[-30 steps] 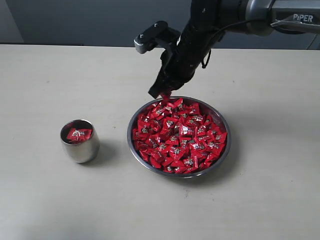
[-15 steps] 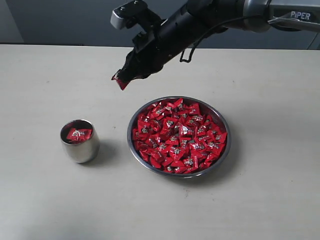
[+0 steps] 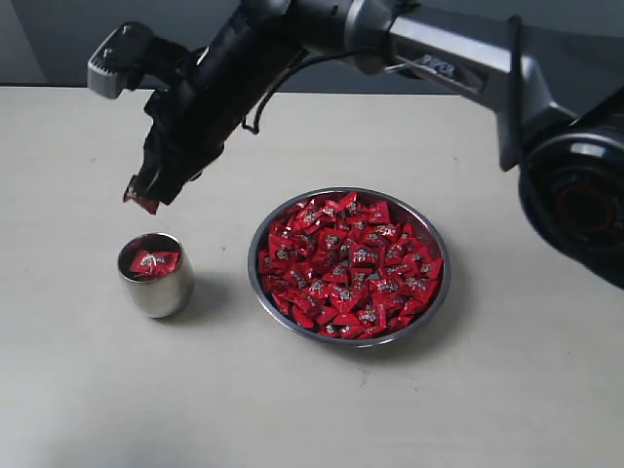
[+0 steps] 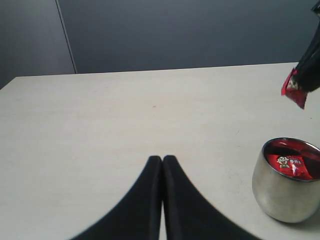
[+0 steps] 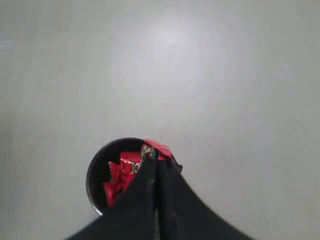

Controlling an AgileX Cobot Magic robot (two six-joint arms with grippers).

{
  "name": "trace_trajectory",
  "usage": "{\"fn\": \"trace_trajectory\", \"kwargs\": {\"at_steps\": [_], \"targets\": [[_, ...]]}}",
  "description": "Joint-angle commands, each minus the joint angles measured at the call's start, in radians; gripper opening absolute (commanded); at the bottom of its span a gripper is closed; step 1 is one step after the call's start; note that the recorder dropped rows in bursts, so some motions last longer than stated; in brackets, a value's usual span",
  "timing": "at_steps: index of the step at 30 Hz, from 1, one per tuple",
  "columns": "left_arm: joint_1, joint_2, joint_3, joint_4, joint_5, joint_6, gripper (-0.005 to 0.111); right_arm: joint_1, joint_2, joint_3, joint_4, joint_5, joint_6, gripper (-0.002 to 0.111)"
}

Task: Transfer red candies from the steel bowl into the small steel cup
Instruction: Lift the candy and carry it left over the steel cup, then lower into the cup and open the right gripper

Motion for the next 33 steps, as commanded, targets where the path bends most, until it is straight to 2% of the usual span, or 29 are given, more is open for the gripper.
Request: {"fn": "trace_trajectory", "kwargs": {"at_steps": [1, 8, 21, 24, 28, 30, 33], "targets": [[0.001, -0.004, 0.004, -0.003, -0.002, -0.002, 0.000, 0.054, 0.051, -0.072, -0.151, 0.066, 0.079, -0.001], [0.001, -0.004, 0.004, -0.003, -0.002, -0.002, 0.000, 0.085, 0.062, -0.072, -0.162, 0.069, 0.081, -0.001], [0.001, -0.004, 0.004, -0.003, -0.002, -0.002, 0.000, 0.085, 0.066, -0.072, -0.174, 0.077, 0.135, -0.001], [0.001, -0.004, 0.004, -0.003, -0.002, -0.002, 0.000, 0.085, 0.066, -0.072, -0.174, 0.079, 0.142, 0.010], [0.001, -0.004, 0.004, -0.003, -0.002, -0.002, 0.000, 0.085, 0.066, -0.072, -0.174, 0.083, 0.160, 0.045], [0.001, -0.004, 0.004, -0.003, -0.002, -0.002, 0.000, 0.085, 0.066, -0.072, -0.177, 0.083, 0.164, 0.049], [0.001, -0.004, 0.004, -0.003, -0.002, -0.002, 0.000, 0.085, 0.066, -0.072, -0.202, 0.079, 0.179, 0.041]]}}
